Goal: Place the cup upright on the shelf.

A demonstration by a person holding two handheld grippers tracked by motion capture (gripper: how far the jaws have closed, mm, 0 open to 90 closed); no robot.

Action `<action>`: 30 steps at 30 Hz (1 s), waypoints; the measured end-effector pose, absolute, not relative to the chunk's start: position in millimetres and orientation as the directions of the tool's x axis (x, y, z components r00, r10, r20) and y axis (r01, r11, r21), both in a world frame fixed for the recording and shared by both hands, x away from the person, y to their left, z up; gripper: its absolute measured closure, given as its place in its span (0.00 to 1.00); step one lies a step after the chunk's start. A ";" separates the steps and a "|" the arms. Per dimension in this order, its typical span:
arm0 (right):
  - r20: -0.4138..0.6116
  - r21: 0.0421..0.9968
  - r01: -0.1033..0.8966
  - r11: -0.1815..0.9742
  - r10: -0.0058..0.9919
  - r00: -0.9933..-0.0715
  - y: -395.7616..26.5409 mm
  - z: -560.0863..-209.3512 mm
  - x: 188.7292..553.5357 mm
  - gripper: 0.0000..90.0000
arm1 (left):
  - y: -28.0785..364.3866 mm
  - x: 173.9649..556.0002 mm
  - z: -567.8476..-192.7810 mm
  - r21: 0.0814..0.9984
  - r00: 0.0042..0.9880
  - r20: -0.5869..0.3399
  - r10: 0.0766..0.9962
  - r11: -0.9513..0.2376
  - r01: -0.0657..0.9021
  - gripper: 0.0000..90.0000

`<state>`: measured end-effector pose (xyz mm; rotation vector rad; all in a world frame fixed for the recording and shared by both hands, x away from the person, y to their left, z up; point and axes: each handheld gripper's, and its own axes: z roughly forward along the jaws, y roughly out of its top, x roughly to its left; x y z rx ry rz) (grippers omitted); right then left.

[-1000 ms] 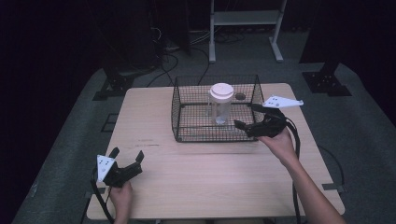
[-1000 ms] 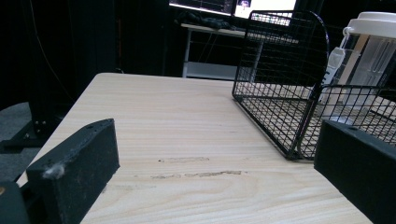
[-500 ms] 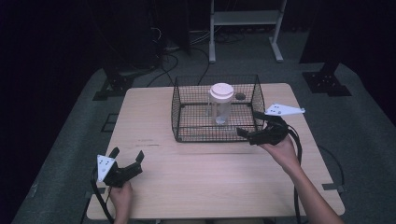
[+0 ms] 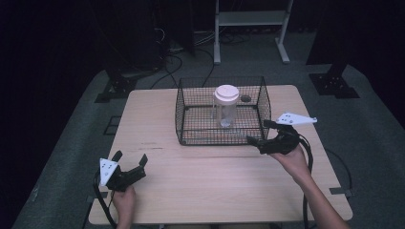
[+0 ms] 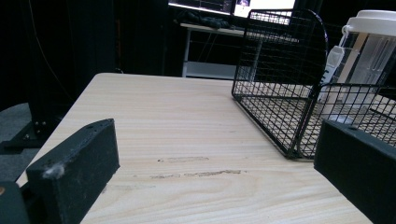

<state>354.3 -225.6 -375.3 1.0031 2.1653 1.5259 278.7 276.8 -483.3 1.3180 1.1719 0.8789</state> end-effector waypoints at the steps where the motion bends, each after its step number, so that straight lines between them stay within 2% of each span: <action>1: 0.139 0.912 0.365 0.190 0.692 -0.708 -226.3 -376.2 353.7 0.00 | 276.8 278.6 -483.4 0.985 0.232 -0.134 0.963 0.102 0.142 0.00; 30: 0.151 0.904 0.385 0.185 0.704 -0.694 -241.0 -396.2 336.6 0.00 | 276.2 278.6 -483.3 0.985 0.230 -0.130 0.964 0.100 0.140 0.00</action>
